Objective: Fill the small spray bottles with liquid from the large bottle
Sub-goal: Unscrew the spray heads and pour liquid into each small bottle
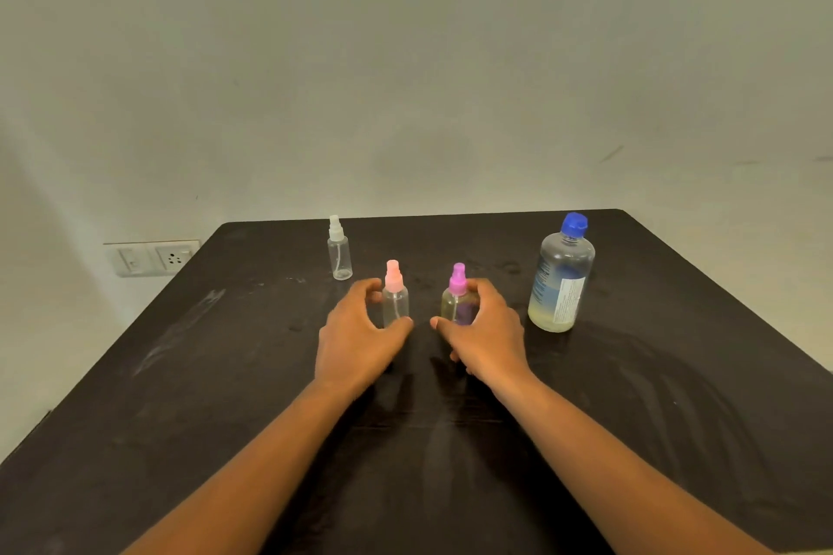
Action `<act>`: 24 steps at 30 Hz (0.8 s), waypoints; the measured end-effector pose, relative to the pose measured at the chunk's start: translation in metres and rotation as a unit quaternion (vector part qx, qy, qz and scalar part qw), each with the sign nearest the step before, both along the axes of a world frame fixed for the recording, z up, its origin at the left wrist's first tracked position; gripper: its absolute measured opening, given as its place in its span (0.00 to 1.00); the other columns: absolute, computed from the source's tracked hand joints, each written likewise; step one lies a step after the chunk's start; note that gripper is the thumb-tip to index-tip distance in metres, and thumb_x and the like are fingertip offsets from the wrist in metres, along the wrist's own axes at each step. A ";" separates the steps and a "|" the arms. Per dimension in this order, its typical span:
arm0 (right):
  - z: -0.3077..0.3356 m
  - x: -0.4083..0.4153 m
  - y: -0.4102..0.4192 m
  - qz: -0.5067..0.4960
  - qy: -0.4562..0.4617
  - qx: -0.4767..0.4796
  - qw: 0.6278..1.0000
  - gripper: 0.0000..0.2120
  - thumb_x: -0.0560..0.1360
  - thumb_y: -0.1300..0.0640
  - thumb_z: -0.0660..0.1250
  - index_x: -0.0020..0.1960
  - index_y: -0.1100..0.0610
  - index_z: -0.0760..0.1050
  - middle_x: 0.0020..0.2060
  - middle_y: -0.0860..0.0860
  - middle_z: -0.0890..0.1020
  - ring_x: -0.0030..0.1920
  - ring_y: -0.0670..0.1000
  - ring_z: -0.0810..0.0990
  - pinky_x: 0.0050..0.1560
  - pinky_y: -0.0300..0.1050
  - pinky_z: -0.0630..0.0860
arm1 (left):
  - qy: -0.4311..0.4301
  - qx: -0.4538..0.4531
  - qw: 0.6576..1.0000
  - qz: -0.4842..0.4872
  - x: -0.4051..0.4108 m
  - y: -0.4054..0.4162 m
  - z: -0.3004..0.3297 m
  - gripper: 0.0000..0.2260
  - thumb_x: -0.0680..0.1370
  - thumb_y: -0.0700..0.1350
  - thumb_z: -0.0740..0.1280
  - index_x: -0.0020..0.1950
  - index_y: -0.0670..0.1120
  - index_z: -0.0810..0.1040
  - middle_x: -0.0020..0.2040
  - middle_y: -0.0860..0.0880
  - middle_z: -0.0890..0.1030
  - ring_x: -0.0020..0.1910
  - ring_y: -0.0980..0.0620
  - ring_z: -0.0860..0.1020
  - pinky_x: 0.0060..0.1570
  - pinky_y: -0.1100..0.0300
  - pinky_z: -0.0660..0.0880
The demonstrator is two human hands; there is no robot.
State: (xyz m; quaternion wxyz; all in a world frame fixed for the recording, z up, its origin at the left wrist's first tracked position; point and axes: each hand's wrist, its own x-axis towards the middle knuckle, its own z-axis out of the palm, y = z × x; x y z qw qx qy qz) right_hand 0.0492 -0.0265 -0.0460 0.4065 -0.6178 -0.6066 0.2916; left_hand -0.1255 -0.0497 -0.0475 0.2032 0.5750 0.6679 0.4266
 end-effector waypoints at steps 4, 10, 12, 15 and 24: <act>0.000 0.004 -0.008 0.001 -0.011 0.032 0.999 0.33 0.71 0.44 0.81 0.71 0.41 0.69 0.57 0.38 0.77 0.53 0.50 0.84 0.62 0.55 0.81 | -0.050 0.084 0.992 0.074 -0.020 0.003 -0.003 0.16 0.73 0.52 0.71 0.59 0.63 0.75 0.57 0.64 0.80 0.50 0.47 0.85 0.62 0.42 0.77; -0.006 0.011 -0.014 0.002 -0.036 0.077 0.996 0.37 0.72 0.44 0.80 0.75 0.43 0.67 0.66 0.43 0.79 0.66 0.46 0.78 0.69 0.52 0.75 | -0.048 0.059 0.981 0.181 -0.043 0.047 0.012 0.26 0.78 0.52 0.74 0.72 0.49 0.70 0.70 0.49 0.74 0.64 0.46 0.78 0.65 0.48 0.70; -0.010 0.012 -0.014 0.000 -0.039 0.073 0.997 0.37 0.72 0.44 0.80 0.75 0.42 0.66 0.64 0.42 0.80 0.64 0.47 0.79 0.69 0.55 0.76 | -0.044 0.018 0.983 0.179 -0.050 0.066 0.015 0.33 0.76 0.56 0.75 0.76 0.48 0.67 0.74 0.48 0.72 0.64 0.43 0.80 0.68 0.46 0.72; -0.014 0.011 -0.011 -0.007 -0.031 0.063 0.997 0.37 0.71 0.44 0.80 0.74 0.41 0.66 0.62 0.39 0.80 0.57 0.50 0.82 0.66 0.59 0.77 | -0.031 -0.025 0.987 0.157 -0.061 0.092 0.009 0.39 0.72 0.64 0.75 0.77 0.50 0.66 0.75 0.49 0.73 0.57 0.41 0.84 0.65 0.42 0.77; -0.020 0.013 -0.005 -0.003 -0.022 0.041 0.999 0.26 0.73 0.48 0.80 0.65 0.38 0.72 0.51 0.30 0.77 0.47 0.51 0.86 0.57 0.57 0.83 | -0.056 -0.040 0.988 0.137 -0.055 0.101 0.016 0.18 0.79 0.57 0.74 0.64 0.51 0.78 0.59 0.53 0.83 0.36 0.53 0.85 0.56 0.51 0.81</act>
